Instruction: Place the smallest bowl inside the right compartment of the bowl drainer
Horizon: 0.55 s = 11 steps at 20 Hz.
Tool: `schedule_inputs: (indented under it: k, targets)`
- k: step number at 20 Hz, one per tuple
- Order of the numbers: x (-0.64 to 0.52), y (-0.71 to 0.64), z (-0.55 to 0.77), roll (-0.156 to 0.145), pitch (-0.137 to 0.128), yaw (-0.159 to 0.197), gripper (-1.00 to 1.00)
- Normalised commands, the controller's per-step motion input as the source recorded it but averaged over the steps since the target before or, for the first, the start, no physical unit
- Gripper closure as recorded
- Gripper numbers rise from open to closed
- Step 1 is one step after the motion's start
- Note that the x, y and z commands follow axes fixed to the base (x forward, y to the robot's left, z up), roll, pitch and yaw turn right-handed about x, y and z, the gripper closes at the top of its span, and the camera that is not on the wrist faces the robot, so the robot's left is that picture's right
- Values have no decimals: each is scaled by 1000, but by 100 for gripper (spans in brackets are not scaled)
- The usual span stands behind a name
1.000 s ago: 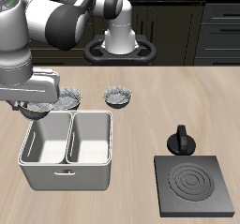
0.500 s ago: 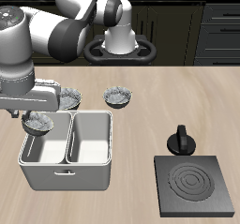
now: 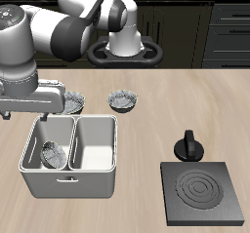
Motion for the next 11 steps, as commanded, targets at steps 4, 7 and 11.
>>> schedule_inputs:
  k: [4, 7, 11]
  targets:
    - [-345, 321, 230, 0, -72, 21, -100]
    - [-165, 346, 173, 37, -42, 3, -100]
    - [-124, 119, 116, -16, -31, -22, -100]
